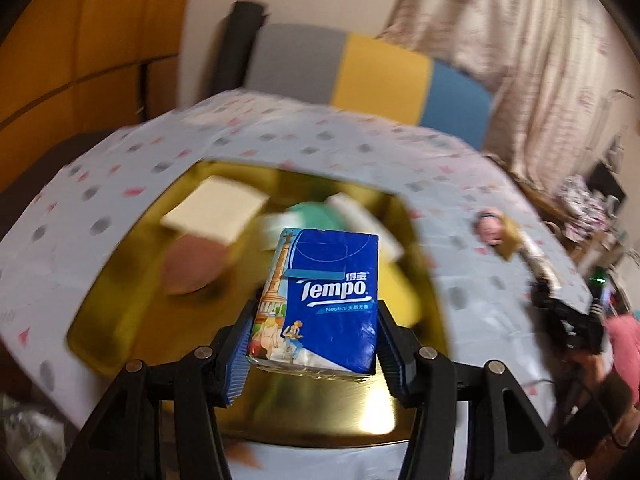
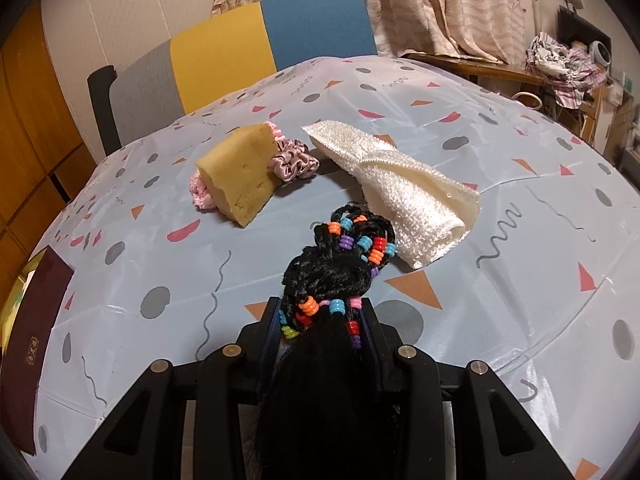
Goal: Organize rigid objects
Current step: 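Carry the beaded hair tie and Tempo tissue pack over the gold tray with both tools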
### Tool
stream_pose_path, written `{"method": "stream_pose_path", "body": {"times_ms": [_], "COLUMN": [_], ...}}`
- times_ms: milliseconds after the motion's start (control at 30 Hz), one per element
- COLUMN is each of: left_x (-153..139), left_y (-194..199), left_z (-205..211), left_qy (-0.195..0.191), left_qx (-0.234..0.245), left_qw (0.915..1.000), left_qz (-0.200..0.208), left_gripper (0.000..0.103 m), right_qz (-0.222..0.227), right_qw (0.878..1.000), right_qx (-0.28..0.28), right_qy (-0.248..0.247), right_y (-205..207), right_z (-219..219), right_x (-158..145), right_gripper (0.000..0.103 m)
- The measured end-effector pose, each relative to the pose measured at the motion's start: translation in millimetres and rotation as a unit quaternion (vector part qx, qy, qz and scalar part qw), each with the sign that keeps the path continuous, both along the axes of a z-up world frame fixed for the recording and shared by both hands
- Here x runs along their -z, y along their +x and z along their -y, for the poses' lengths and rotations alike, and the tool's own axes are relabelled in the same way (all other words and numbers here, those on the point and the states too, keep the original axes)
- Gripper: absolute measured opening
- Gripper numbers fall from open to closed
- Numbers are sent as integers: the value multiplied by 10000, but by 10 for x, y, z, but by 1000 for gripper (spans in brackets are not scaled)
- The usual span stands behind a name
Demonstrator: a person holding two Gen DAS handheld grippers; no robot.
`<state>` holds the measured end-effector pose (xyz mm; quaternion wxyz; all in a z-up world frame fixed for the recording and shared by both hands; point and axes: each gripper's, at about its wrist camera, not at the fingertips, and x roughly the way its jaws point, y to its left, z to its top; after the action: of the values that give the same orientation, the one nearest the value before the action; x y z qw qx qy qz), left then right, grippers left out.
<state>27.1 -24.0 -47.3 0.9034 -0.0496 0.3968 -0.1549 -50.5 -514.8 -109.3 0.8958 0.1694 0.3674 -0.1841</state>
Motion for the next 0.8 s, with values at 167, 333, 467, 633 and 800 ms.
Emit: {"method": "stream_pose_path", "body": {"times_ms": [167, 333, 467, 633, 800], "left_x": [251, 349, 395, 430, 445], "left_y": [126, 196, 273, 335, 372], "left_z": [-289, -415, -487, -524, -508], "left_qy": [-17, 107, 274, 547, 744], "left_qx": [-379, -515, -627, -686, -668], "left_qw": [9981, 9971, 9963, 9949, 9930], "left_qz": [-476, -542, -526, -494, -621], "left_gripper": [55, 55, 53, 53, 56], "right_qz": [246, 432, 562, 775, 913], "right_qw": [9985, 9978, 9969, 9934, 9888], "right_qx": [179, -69, -358, -643, -970], "right_qy": [461, 490, 410, 551, 676], "right_y": [-77, -104, -83, -78, -78], "right_z": [-47, -311, -573, -864, -1168], "right_x": [-74, -235, -381, -542, -684], "right_gripper": [37, 37, 37, 37, 37]}}
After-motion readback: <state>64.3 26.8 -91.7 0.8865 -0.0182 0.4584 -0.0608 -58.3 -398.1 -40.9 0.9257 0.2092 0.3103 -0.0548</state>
